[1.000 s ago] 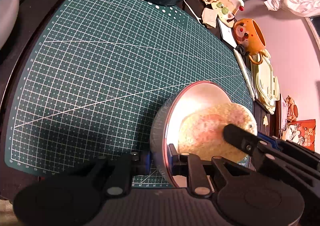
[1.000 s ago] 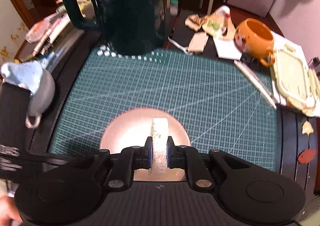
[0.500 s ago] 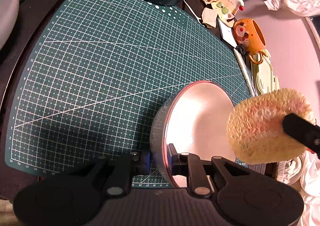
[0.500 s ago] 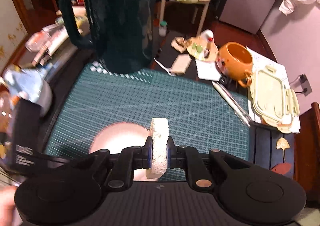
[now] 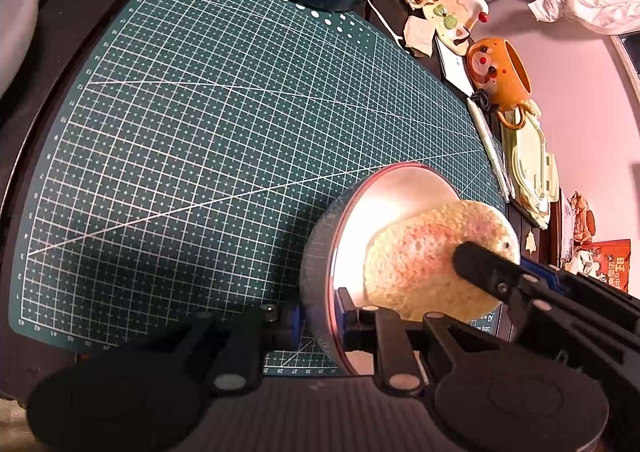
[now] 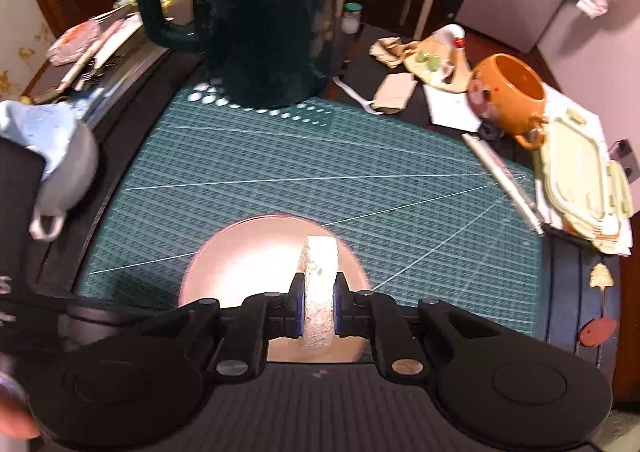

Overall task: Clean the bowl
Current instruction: 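Keep holding the bowl with the left gripper while the right gripper scrubs the inner surface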

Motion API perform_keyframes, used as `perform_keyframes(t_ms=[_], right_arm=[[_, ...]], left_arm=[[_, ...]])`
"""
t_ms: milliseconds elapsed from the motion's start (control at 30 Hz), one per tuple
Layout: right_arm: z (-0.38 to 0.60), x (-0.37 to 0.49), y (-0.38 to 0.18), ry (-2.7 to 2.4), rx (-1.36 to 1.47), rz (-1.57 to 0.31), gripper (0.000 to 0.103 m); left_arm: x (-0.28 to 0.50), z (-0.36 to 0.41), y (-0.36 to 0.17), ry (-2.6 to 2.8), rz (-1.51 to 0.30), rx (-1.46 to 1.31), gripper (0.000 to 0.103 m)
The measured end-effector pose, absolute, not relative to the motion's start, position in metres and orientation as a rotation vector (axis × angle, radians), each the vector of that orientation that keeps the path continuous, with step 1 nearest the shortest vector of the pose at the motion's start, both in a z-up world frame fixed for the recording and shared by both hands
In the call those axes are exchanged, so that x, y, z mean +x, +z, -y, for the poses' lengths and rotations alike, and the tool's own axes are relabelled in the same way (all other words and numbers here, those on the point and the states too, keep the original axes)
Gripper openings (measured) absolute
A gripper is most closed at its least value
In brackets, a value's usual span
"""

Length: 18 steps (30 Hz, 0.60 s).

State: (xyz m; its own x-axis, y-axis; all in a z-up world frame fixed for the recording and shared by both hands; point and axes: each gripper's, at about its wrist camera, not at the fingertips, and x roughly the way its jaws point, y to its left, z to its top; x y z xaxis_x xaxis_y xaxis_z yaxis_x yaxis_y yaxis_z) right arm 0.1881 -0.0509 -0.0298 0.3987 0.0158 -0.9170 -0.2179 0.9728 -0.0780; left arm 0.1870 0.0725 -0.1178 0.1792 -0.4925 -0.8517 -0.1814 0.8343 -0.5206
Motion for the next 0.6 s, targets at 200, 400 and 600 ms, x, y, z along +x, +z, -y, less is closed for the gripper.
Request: perform_keyframes(t_ms=[200, 400, 600], right_arm=[[0.063, 0.186, -0.009, 0.123, -0.224, -1.133, 0.012], [0.065, 0.180, 0.024, 0.185, -0.191, -1.052, 0.012], [0.050, 0.183, 0.015, 0.250, -0.201, -1.061, 0.012]], left_arm=[[0.187, -0.071, -0.118, -0.237, -1.394, -0.587, 0.017], [0.185, -0.071, -0.118, -0.236, -1.394, -0.592, 0.017], [0.185, -0.070, -0.119, -0.236, -1.394, -0.598, 0.017]])
